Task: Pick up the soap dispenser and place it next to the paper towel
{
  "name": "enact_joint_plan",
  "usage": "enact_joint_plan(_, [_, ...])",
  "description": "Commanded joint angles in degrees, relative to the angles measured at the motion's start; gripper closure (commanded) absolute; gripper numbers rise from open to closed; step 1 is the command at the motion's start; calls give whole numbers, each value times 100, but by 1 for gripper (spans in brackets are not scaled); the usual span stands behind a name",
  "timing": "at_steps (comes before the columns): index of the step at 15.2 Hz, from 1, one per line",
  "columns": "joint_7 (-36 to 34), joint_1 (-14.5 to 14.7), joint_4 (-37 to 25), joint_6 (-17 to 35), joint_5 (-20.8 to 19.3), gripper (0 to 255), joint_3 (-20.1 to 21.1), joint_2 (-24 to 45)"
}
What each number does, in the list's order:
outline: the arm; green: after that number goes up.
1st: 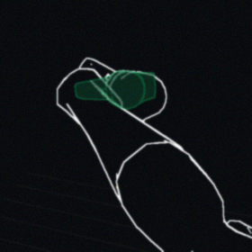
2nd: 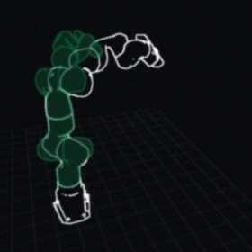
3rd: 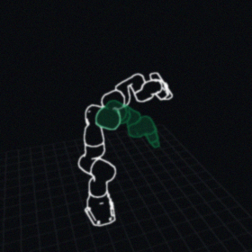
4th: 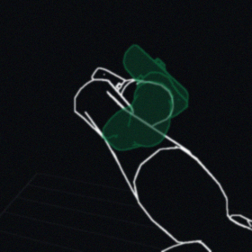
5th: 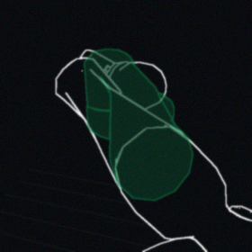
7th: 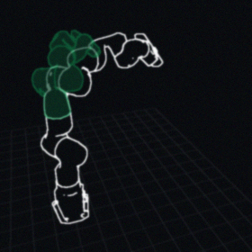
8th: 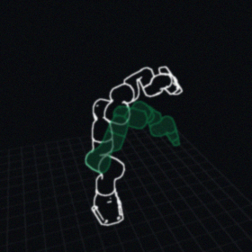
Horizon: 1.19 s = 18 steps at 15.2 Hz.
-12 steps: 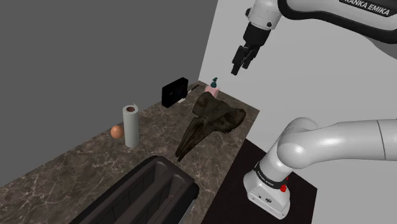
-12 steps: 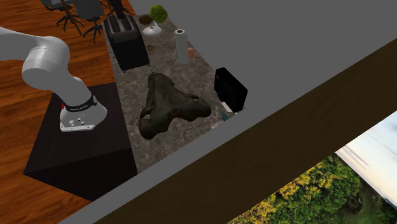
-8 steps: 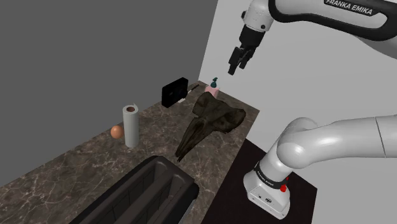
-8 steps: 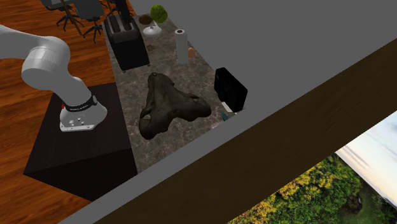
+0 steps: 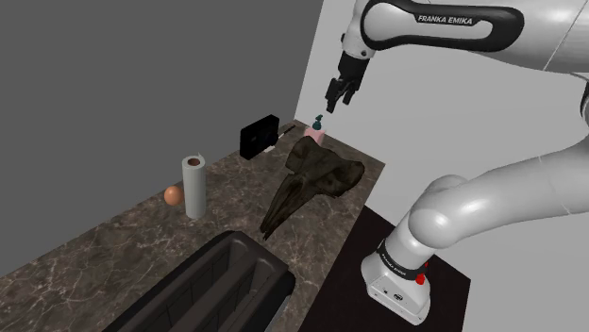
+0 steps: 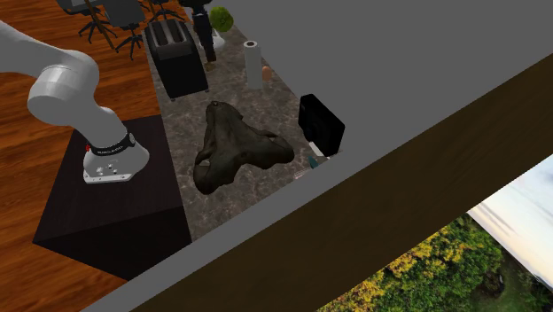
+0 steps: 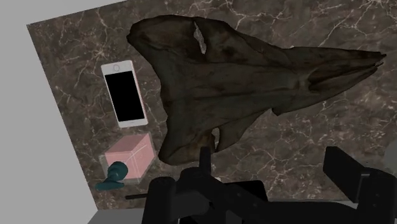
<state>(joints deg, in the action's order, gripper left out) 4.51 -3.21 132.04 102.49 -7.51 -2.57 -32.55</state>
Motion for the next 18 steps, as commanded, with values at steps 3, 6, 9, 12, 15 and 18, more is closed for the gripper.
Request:
enact_joint_plan(3, [126, -142, -137, 524, -173, 0, -212, 697])
enact_joint_plan(6, [225, -242, -356, 838, -270, 0, -366, 1254])
enact_joint_plan(9, [327, -337, -634, 1116, -336, 0, -513, 1829])
enact_joint_plan(12, [434, -430, -970, 1352, -369, 0, -651, 2419])
enact_joint_plan(15, [550, -526, -1365, 1544, -366, 0, -776, 3021])
enact_joint_plan(18, [672, -632, -1818, 1687, -330, 0, -884, 3635])
